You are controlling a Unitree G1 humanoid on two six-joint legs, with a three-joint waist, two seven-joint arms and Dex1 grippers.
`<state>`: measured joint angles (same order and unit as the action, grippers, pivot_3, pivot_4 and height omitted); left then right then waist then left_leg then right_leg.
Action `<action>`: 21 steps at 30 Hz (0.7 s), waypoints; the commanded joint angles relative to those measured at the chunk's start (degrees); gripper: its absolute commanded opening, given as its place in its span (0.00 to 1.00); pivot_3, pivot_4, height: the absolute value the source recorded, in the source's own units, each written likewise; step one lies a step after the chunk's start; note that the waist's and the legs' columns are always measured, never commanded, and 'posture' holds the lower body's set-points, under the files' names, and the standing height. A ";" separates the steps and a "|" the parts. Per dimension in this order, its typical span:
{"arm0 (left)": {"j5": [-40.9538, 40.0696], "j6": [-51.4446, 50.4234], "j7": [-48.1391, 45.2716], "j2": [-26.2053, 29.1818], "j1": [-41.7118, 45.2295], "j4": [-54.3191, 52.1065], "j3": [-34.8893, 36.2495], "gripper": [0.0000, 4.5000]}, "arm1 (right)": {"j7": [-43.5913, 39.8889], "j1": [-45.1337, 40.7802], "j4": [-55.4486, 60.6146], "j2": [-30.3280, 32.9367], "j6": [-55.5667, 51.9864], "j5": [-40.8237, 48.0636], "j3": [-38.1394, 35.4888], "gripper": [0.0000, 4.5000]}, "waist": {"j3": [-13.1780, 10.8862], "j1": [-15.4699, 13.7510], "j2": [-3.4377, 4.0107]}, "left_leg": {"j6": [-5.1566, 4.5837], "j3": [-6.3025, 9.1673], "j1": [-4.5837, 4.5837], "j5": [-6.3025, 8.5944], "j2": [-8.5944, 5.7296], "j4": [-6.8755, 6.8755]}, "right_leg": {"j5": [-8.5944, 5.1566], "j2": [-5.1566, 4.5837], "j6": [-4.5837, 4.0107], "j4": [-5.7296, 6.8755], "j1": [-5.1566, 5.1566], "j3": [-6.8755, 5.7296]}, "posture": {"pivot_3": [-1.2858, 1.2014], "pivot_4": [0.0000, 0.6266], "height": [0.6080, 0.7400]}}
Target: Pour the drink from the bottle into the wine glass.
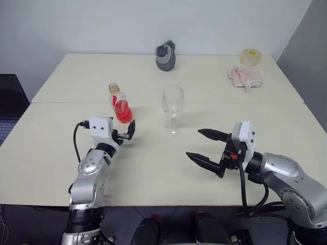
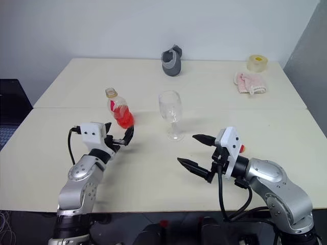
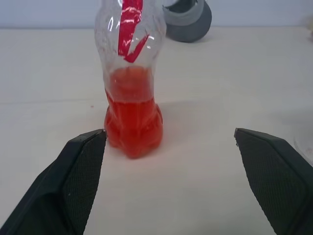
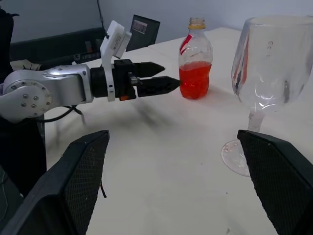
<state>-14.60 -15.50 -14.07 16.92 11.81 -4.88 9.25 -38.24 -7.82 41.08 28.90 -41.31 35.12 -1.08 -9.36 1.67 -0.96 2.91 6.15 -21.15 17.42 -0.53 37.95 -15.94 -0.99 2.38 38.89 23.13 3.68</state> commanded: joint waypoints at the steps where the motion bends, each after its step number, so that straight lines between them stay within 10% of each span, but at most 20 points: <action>1: 0.67 2.50 -0.90 -0.24 2.51 2.84 -0.21 1.00 | 1.88 -1.05 2.00 0.24 0.27 1.44 -1.21 0.99 | 0.00 0.03 0.00 | 0.00 0.00 0.00 0.00 0.00 0.00 | 0.00 0.00 0.00 0.00 0.00 -0.01 | 0.52 0.24 1.00; 21: 0.91 6.63 -3.55 2.69 9.78 11.62 1.09 1.00 | 6.04 -3.72 0.96 0.15 0.23 3.59 -0.96 0.99 | 0.00 0.01 -0.01 | 0.02 0.08 -0.02 -0.01 0.00 0.00 | 0.00 -0.02 0.00 0.01 0.03 -0.02 | 0.52 0.24 1.00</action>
<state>-13.86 -9.92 -17.35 18.96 20.57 7.67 9.47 -32.34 -10.63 40.75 28.76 -41.70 37.47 -1.01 -9.36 1.68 -0.97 2.93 6.23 -21.16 17.41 -0.53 37.96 -15.94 -1.01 2.38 38.90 23.16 3.66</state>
